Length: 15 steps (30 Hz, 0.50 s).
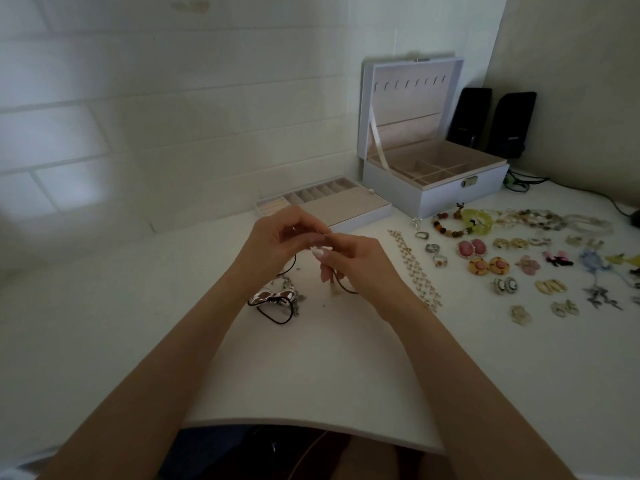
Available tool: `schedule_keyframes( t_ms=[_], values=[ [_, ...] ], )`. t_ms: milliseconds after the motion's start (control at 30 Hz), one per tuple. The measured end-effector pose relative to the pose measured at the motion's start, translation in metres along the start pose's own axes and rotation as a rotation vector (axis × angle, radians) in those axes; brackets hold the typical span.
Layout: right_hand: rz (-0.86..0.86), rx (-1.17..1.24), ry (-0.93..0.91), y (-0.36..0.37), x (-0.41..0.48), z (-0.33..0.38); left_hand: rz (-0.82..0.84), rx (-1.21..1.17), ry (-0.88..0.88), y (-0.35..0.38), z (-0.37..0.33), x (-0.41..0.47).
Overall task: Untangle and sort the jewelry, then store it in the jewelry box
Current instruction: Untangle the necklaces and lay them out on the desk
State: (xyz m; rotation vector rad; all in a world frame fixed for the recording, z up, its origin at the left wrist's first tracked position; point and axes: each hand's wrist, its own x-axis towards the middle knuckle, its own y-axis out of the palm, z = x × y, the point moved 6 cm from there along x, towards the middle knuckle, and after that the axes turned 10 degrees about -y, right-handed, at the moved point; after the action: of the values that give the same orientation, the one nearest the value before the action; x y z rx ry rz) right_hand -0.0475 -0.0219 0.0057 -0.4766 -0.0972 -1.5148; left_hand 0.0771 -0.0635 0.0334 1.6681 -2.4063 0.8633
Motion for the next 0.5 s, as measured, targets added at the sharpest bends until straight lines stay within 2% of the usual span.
schedule_keyframes(
  t_ms=[300, 500],
  values=[
    [-0.038, -0.116, 0.065, -0.002, -0.002, 0.002, -0.307, 0.025, -0.125, -0.026, 0.018, 0.003],
    [0.013, -0.090, 0.101, -0.005, -0.010, 0.007, -0.367, 0.116, -0.141, -0.029, 0.025, 0.005]
  ],
)
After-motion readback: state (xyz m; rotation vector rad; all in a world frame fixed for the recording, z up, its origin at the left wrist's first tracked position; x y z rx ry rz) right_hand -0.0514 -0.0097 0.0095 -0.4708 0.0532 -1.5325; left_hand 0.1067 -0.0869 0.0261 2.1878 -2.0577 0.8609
